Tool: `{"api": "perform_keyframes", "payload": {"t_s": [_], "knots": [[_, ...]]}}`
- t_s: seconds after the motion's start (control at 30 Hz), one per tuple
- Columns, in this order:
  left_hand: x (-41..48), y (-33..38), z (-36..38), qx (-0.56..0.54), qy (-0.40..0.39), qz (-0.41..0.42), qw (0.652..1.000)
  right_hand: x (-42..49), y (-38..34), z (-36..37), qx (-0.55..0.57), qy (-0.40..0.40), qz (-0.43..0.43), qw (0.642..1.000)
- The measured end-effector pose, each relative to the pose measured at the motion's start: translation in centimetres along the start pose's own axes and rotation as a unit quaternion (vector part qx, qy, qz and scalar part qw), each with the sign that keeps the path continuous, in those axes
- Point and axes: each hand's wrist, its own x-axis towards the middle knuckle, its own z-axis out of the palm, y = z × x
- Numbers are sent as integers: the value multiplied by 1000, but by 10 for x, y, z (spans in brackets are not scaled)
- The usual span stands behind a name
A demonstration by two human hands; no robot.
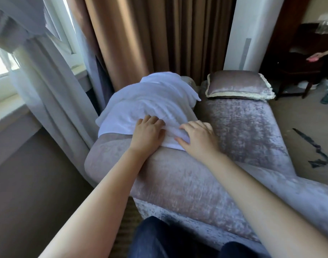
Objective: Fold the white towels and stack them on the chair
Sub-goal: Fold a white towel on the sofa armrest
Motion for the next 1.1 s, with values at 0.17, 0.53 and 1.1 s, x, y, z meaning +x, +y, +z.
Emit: {"api": "perform_keyframes", "payload": {"t_s": [0.17,0.53,1.1], "knots": [[-2,-8,11,-20,80,5,997,21,4,14,24,-46,-15,999],[-2,-5,15,3,119,-40,992,17,5,15,-67,-28,94,993],[-16,-9,-31,48,65,6,997,-8,17,-49,-107,-85,170,976]]}}
